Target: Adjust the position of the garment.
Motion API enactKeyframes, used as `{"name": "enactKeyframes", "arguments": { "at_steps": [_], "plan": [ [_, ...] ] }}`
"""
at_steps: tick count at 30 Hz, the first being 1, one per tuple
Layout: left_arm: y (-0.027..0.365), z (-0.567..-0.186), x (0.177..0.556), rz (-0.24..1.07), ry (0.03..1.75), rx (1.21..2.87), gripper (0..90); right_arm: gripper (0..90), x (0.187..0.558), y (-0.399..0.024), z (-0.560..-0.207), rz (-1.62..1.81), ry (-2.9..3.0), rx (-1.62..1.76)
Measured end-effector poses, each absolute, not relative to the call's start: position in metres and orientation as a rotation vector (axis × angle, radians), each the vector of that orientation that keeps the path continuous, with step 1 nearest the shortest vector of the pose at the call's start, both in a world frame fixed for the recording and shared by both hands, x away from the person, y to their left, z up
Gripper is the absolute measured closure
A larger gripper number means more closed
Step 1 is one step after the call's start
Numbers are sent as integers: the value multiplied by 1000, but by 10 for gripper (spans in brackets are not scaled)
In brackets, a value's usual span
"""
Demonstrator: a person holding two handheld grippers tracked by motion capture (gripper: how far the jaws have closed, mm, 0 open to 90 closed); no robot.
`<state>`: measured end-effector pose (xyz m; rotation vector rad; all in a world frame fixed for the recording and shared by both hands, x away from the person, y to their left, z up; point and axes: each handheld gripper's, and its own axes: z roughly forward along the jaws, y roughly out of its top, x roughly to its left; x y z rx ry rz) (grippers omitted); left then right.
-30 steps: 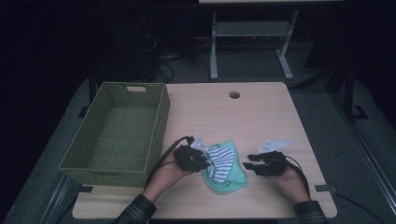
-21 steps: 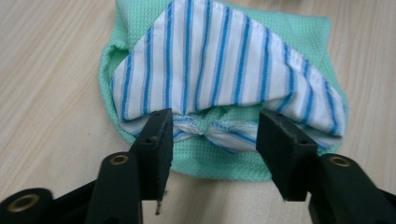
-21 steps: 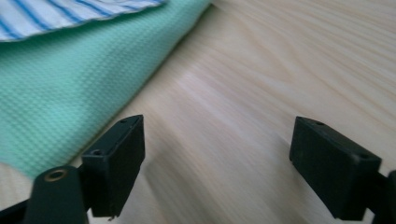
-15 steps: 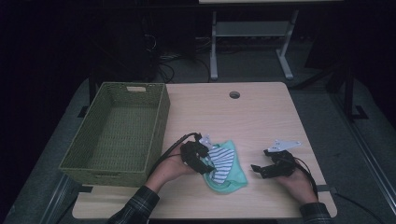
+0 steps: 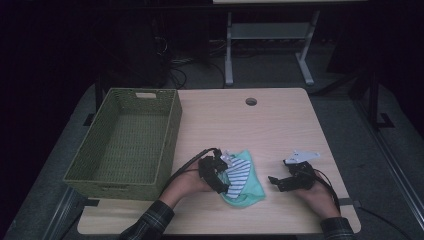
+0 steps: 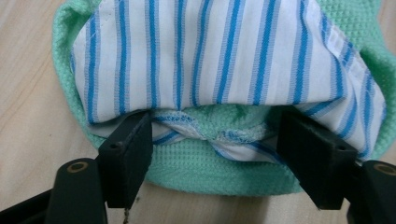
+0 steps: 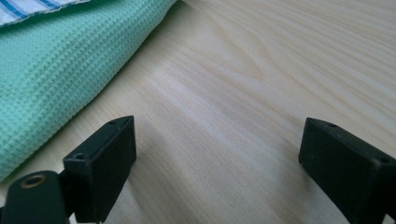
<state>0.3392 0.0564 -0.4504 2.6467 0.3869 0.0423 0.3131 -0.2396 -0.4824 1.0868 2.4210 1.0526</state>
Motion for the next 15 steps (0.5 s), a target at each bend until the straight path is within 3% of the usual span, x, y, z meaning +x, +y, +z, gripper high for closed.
{"name": "enactKeyframes", "arguments": {
  "at_steps": [7, 15],
  "plan": [
    [58, -451, 339, 55, 385, 2640, 262, 108, 313, -239, -482, 1051, 2418, 1089],
    [60, -448, 338, 53, 387, 2625, 450, 109, 313, -239, -482, 1051, 2417, 1091]
  ]
}}
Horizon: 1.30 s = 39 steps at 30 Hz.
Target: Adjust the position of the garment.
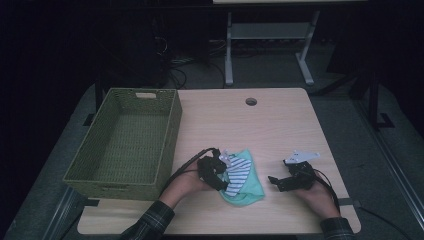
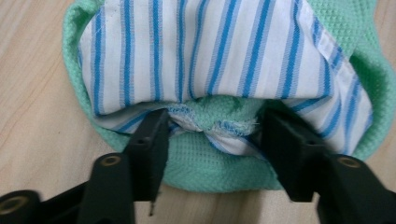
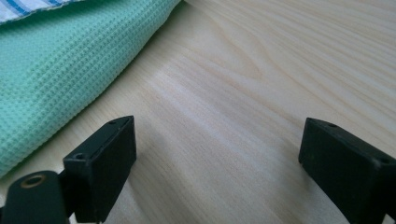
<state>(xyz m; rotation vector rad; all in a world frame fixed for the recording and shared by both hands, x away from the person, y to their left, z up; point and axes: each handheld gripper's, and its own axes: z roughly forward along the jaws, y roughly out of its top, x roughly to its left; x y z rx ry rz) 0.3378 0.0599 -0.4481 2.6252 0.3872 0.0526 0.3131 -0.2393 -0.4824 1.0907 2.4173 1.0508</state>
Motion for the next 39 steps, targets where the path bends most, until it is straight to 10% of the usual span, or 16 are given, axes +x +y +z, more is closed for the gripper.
{"name": "enactKeyframes", "arguments": {
  "at_steps": [11, 39],
  "plan": [
    [61, -446, 338, 22, 391, 2616, 766, 109, 313, -239, -482, 1051, 2417, 1091],
    [78, -416, 343, -36, 497, 2450, 783, 109, 313, -239, -482, 1050, 2418, 1098]
  ]
}}
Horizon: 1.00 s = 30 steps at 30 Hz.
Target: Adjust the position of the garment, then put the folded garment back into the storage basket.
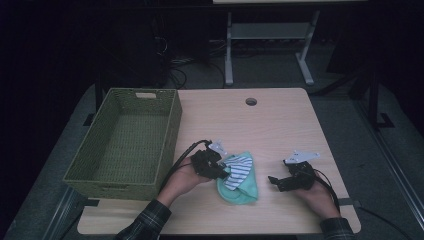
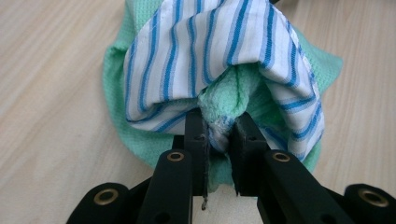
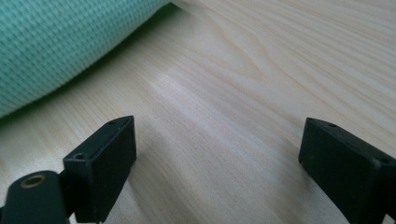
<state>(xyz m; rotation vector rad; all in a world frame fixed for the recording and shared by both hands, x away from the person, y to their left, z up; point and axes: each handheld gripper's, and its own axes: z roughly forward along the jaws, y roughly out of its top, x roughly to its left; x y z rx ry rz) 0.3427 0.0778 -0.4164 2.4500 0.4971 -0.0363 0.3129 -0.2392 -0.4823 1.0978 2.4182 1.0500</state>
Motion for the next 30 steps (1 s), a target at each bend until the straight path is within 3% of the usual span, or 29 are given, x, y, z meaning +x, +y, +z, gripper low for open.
{"name": "enactKeyframes", "arguments": {
  "at_steps": [21, 30],
  "plan": [
    [93, -369, 345, 5, 518, 2387, 784, 109, 313, -239, -482, 1050, 2417, 1097],
    [86, -399, 341, -24, 523, 2436, 782, 108, 313, -239, -482, 1050, 2418, 1098]
  ]
}}
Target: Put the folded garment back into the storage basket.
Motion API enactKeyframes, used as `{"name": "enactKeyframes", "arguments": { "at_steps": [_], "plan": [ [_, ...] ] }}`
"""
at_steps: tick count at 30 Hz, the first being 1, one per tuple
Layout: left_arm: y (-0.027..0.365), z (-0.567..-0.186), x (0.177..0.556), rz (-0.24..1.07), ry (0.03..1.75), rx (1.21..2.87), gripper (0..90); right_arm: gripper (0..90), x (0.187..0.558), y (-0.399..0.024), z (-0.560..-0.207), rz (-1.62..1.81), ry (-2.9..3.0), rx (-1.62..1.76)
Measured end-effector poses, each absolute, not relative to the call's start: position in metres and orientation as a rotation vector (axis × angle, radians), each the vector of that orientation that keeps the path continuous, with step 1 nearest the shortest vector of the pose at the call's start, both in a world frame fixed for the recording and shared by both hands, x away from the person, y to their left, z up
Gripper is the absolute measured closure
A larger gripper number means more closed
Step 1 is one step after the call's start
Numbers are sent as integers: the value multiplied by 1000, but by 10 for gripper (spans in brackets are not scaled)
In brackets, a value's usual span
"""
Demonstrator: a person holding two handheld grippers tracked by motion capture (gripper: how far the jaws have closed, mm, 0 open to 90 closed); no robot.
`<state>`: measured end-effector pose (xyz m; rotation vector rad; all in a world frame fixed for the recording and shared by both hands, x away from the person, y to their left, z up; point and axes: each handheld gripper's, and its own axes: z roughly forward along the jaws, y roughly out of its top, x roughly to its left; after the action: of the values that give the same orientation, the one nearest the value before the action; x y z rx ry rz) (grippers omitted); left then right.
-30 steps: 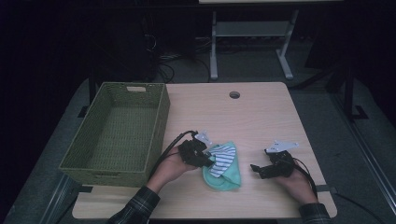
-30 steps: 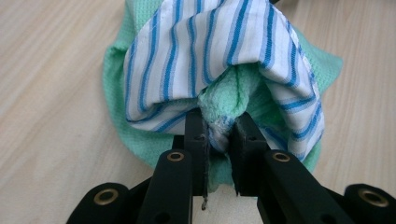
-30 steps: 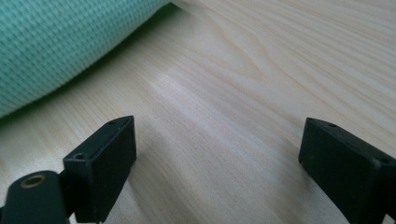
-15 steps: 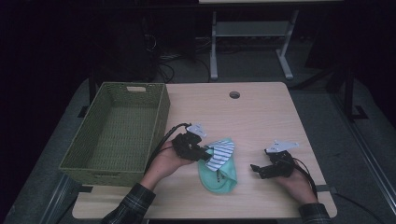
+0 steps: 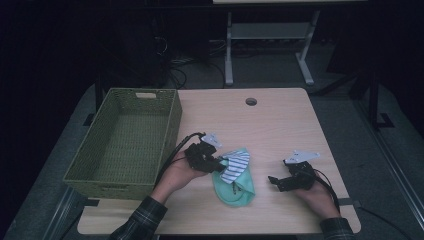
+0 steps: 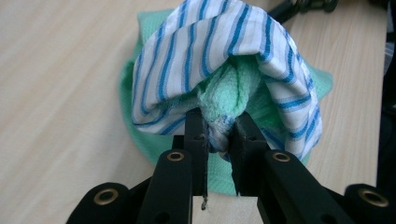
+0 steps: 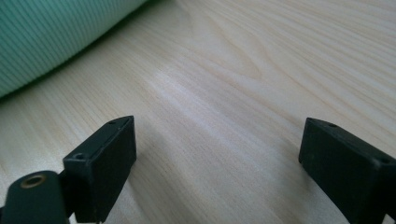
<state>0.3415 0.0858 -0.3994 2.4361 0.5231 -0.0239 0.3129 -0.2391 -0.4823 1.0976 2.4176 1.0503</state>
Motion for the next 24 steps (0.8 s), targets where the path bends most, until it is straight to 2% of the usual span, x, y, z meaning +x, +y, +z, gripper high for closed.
{"name": "enactKeyframes", "arguments": {
  "at_steps": [7, 11, 14, 19, 24],
  "plan": [
    [78, -421, 335, -6, 506, 2552, 775, 109, 313, -239, -482, 1050, 2419, 1096],
    [78, -425, 334, 8, 512, 2582, 741, 109, 313, -239, -482, 1050, 2419, 1098],
    [78, -429, 333, 17, 508, 2591, 675, 109, 313, -239, -482, 1050, 2418, 1097],
    [76, -436, 333, 33, 468, 2644, 503, 108, 313, -239, -482, 1050, 2419, 1098],
    [71, -443, 331, 61, 447, 2692, 390, 108, 313, -239, -482, 1050, 2419, 1098]
  ]
}}
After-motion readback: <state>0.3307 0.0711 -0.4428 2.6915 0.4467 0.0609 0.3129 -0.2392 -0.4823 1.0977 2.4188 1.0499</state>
